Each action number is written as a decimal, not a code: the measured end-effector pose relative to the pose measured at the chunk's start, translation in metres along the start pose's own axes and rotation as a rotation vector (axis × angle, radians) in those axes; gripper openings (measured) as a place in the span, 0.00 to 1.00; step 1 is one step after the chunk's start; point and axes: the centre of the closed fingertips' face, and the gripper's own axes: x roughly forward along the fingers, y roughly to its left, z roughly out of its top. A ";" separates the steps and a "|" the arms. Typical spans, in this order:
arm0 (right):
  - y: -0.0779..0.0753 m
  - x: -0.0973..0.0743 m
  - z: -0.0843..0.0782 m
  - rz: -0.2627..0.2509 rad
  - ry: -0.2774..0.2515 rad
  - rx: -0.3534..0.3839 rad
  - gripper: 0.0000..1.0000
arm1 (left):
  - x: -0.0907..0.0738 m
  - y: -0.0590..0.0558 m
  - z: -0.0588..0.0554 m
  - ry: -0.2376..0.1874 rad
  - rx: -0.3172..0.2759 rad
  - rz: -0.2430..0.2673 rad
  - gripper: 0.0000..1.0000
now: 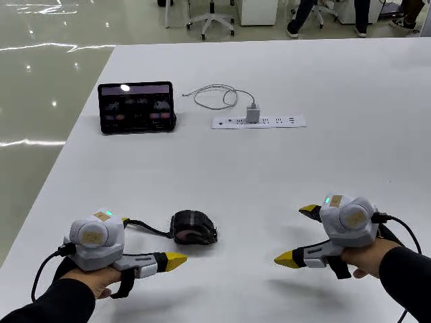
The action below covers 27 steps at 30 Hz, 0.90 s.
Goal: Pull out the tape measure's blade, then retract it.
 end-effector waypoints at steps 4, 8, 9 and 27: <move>-0.001 -0.007 -0.007 -0.013 0.001 -0.005 0.82 | 0.000 -0.001 -0.003 0.008 0.006 -0.008 1.00; -0.005 -0.016 -0.019 -0.023 0.008 0.017 0.84 | -0.004 -0.006 -0.003 -0.006 0.026 -0.021 1.00; -0.004 -0.019 -0.021 -0.024 0.009 0.024 0.84 | -0.003 -0.005 -0.004 0.005 0.036 -0.019 1.00; -0.017 -0.069 -0.055 -0.100 -0.004 0.100 1.00 | -0.030 0.003 -0.019 0.037 0.016 -0.007 1.00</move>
